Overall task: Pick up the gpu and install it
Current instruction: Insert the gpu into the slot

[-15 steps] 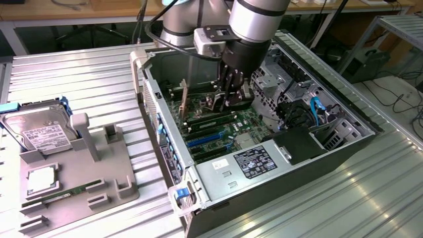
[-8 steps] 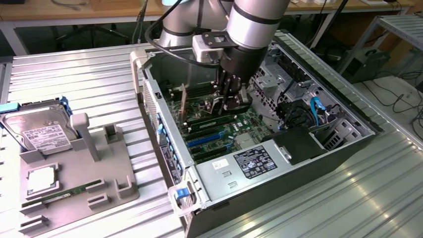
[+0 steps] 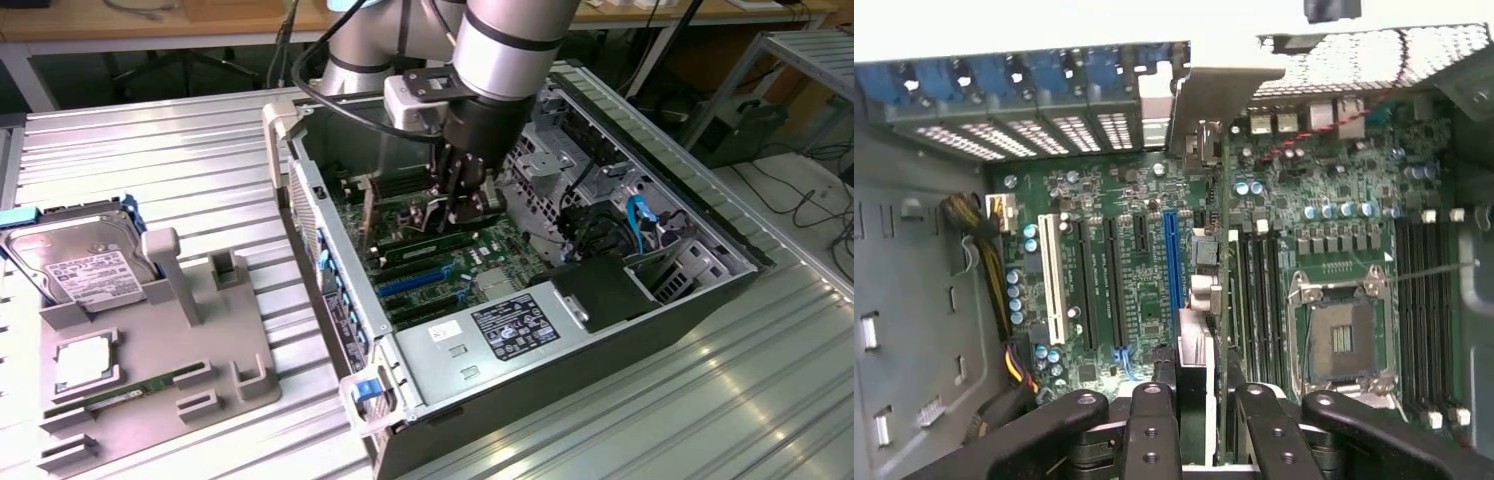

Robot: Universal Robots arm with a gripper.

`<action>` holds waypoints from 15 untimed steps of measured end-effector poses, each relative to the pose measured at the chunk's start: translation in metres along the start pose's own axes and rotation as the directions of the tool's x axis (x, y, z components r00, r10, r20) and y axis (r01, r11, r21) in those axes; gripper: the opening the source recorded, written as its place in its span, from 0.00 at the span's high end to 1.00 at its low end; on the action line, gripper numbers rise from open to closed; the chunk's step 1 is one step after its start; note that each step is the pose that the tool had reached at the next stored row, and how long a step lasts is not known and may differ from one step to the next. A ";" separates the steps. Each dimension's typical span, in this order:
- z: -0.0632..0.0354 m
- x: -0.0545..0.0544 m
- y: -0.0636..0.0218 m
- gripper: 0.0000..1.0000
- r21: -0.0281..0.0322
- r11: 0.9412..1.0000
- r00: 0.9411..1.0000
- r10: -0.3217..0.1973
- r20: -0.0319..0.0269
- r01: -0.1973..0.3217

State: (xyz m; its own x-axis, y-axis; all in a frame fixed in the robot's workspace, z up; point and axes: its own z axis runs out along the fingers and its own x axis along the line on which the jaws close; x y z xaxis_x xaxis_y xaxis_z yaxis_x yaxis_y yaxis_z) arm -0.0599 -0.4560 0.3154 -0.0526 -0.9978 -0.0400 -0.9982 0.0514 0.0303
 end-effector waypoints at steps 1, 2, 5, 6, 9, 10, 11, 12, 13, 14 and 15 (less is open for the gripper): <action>0.0011 0.000 0.0000 0.73 -0.001 1.000 1.000 -0.020 0.000 0.020; 0.0041 0.000 -0.0001 0.73 -0.002 0.998 0.998 -0.055 -0.002 0.055; 0.0108 0.000 -0.0011 0.73 -0.003 0.997 0.997 -0.079 -0.002 0.079; 0.0126 0.000 -0.0012 0.73 -0.003 0.997 0.997 -0.079 -0.002 0.079; 0.0185 0.000 -0.0013 0.73 -0.003 0.997 0.997 -0.079 -0.002 0.079; 0.0204 0.000 -0.0014 0.73 -0.003 0.997 0.997 -0.079 -0.002 0.079; 0.0226 0.001 -0.0012 0.73 -0.003 0.997 0.997 -0.079 -0.002 0.079; 0.0244 0.001 -0.0009 0.73 -0.003 0.997 0.997 -0.078 -0.002 0.078; 0.0263 0.001 0.0000 0.73 -0.003 0.997 0.997 -0.077 -0.002 0.077; 0.0278 0.001 0.0003 0.73 -0.003 0.997 0.997 -0.076 -0.002 0.076; 0.0290 0.001 0.0008 0.73 -0.003 0.997 0.997 -0.073 -0.002 0.073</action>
State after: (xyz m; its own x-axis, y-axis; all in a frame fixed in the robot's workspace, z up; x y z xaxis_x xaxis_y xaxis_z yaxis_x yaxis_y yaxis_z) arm -0.0615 -0.4556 0.2864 0.0208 -0.9990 -0.0398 -0.9993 -0.0220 0.0304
